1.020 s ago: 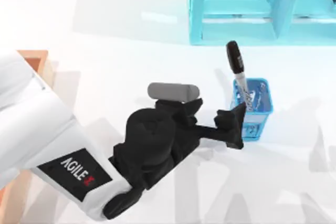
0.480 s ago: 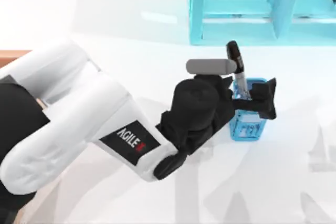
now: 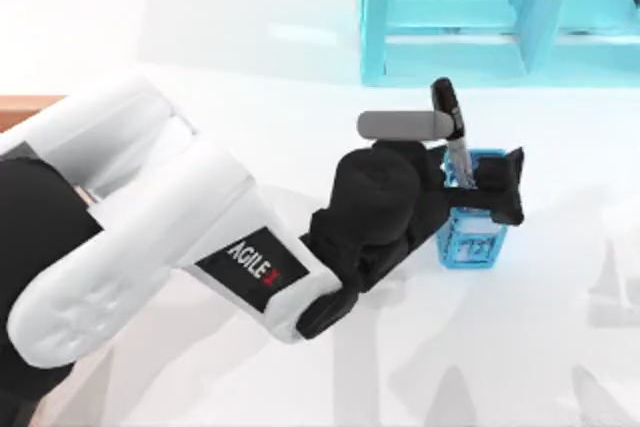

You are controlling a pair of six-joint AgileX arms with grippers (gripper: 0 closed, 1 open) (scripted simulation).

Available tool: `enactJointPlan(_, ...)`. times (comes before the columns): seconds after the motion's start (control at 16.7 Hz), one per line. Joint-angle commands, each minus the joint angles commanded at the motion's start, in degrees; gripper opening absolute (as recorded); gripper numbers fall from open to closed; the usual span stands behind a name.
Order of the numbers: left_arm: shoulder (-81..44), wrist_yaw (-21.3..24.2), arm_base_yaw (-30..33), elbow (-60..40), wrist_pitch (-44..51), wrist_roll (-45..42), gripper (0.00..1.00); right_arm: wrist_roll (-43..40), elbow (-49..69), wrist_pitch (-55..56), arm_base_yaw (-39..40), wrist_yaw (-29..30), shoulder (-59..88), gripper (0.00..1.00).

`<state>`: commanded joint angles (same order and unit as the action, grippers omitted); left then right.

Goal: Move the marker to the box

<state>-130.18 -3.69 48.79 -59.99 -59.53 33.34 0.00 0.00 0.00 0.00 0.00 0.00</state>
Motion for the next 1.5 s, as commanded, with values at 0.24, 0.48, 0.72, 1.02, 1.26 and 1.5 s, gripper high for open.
enactJointPlan(0.24,0.0,0.0,0.0,0.0,0.0,0.0,0.47,0.0,0.0,0.0,0.0,0.0,0.0,1.0)
enactJointPlan(0.48,0.0,0.0,0.0,0.0,0.0,0.0,0.17,0.0,0.0,0.0,0.0,0.0,0.0,1.0)
enactJointPlan(0.72,0.0,0.0,0.0,0.0,0.0,0.0,0.0,0.0,0.0,0.0,0.0,0.0,0.0,1.0)
enactJointPlan(1.02,0.0,0.0,0.0,0.0,0.0,0.0,0.0,0.0,0.0,0.0,0.0,0.0,0.0,1.0)
enactJointPlan(1.26,1.76,0.2,-1.04,0.09,0.4,-0.42,0.0,0.0,0.0,0.0,0.0,0.0,0.0,1.0)
enactJointPlan(1.5,10.64,4.31,-5.79,3.22,7.12,-1.36,0.0,0.0,0.0,0.0,0.0,0.0,0.0,1.0)
